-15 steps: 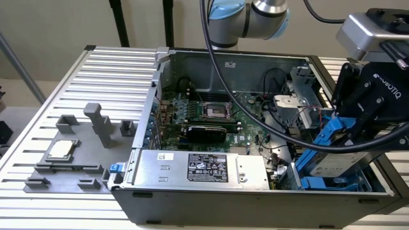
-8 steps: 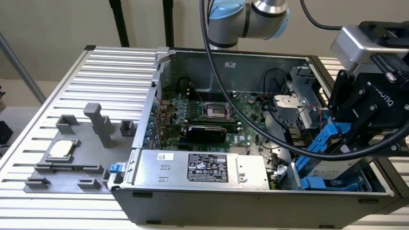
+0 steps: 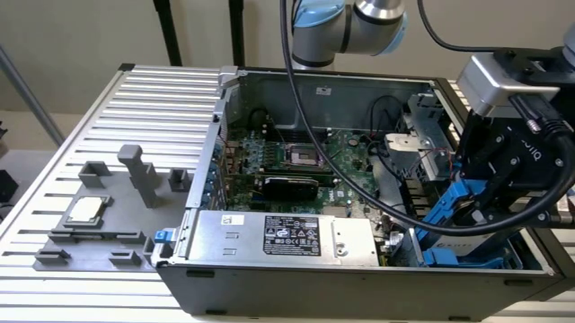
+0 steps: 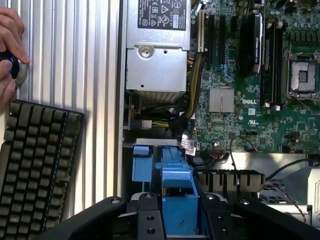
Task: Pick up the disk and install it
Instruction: 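Insert the disk into the insertion slot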
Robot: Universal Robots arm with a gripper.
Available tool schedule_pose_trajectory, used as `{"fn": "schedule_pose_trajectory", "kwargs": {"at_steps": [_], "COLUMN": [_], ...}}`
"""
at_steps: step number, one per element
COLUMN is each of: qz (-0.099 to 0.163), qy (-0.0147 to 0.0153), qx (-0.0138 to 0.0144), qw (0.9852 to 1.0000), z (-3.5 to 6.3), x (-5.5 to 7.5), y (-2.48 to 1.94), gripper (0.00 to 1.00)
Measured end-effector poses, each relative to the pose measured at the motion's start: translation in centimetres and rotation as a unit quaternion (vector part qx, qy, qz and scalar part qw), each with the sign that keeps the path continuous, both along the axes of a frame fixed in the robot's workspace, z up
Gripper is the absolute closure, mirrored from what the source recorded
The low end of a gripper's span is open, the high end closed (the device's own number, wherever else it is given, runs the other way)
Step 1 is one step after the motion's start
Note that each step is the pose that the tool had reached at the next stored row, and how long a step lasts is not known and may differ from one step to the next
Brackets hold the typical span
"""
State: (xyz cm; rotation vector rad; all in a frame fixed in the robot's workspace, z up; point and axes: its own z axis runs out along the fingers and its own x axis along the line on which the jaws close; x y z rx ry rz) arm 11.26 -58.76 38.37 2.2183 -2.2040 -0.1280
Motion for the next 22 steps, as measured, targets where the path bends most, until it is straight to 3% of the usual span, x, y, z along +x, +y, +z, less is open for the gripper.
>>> {"fn": "schedule_pose_trajectory", "kwargs": {"at_steps": [10,16,22], "qz": [0.0,0.0,0.0], "qy": [0.0002,0.0003,0.0004], "qx": [0.0004,0.0004,0.0005], "qw": [1.0,1.0,1.0], "z": [-0.98,-1.2,-1.21], "x": [0.0,0.1,1.8], "y": [0.0,0.0,0.01], "gripper": [0.67,0.59,0.59]}}
